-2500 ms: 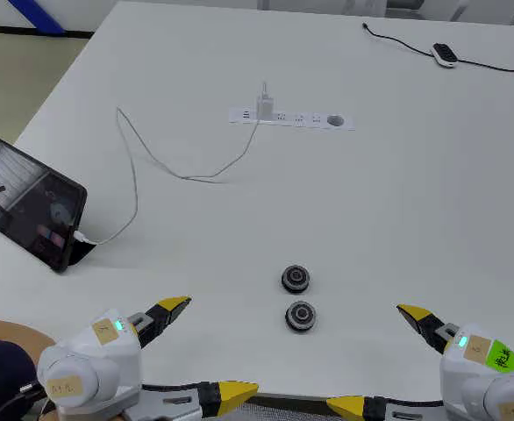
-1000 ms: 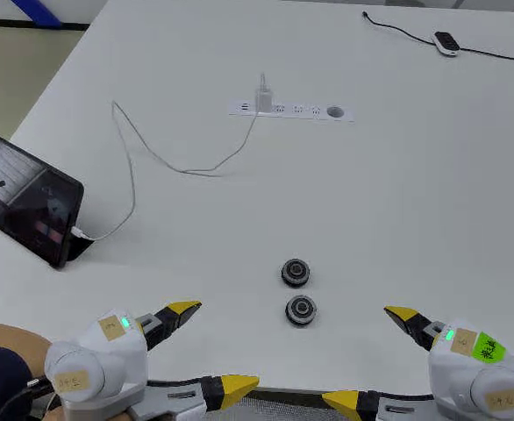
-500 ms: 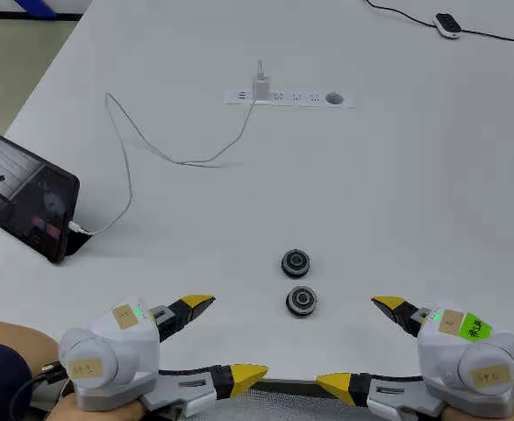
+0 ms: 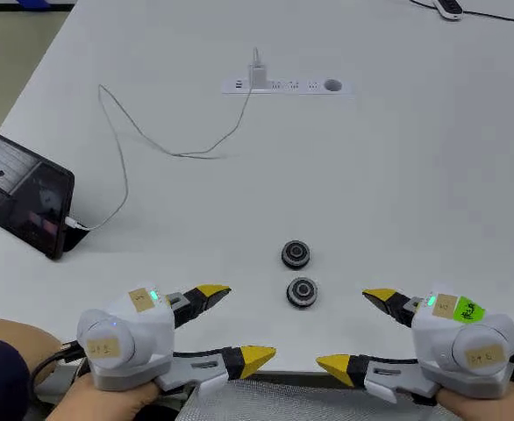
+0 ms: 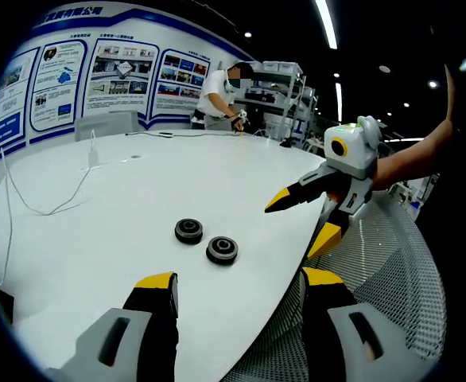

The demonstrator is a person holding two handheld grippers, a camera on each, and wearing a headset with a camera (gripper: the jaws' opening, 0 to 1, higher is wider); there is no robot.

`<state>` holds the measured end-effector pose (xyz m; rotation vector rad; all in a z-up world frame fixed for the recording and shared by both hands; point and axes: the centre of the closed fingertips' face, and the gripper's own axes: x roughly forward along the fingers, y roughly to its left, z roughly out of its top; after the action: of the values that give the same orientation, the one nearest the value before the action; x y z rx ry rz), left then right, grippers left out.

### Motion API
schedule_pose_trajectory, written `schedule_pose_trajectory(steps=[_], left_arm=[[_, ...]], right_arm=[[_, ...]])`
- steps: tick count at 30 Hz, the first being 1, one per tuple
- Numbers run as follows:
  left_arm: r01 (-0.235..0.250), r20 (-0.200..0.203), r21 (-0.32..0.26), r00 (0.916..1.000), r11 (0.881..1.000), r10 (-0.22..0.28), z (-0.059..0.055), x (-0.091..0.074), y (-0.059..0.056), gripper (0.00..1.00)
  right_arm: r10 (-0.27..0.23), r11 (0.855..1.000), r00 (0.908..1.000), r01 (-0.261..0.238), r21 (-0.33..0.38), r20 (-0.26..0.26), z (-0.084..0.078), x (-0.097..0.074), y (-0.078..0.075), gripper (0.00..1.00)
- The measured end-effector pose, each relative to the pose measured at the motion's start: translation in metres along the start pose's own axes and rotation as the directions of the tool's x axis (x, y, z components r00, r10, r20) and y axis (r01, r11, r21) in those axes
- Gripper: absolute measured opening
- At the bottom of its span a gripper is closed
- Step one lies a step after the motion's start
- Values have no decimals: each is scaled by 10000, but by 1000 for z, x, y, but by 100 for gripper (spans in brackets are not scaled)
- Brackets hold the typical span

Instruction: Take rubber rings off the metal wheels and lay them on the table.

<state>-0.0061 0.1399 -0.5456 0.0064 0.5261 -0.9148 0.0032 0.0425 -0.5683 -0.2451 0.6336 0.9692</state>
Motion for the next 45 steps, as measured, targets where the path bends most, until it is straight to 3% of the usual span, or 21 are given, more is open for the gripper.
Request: schedule_pose_trajectory(steps=[20, 33, 45], left_arm=[[465, -392, 545, 9982, 9974, -444, 10, 25, -5, 52], [508, -593, 867, 9972, 9949, -457, 14, 43, -1, 38], [570, -935, 1207, 9946, 9911, -459, 16, 63, 5, 34]], right_arm=[[232, 9994, 9997, -230, 272, -63, 1, 13, 1, 52], [271, 9991, 9994, -265, 328, -207, 0, 19, -4, 38], [199, 9979, 9998, -194, 625, -62, 5, 23, -13, 31]])
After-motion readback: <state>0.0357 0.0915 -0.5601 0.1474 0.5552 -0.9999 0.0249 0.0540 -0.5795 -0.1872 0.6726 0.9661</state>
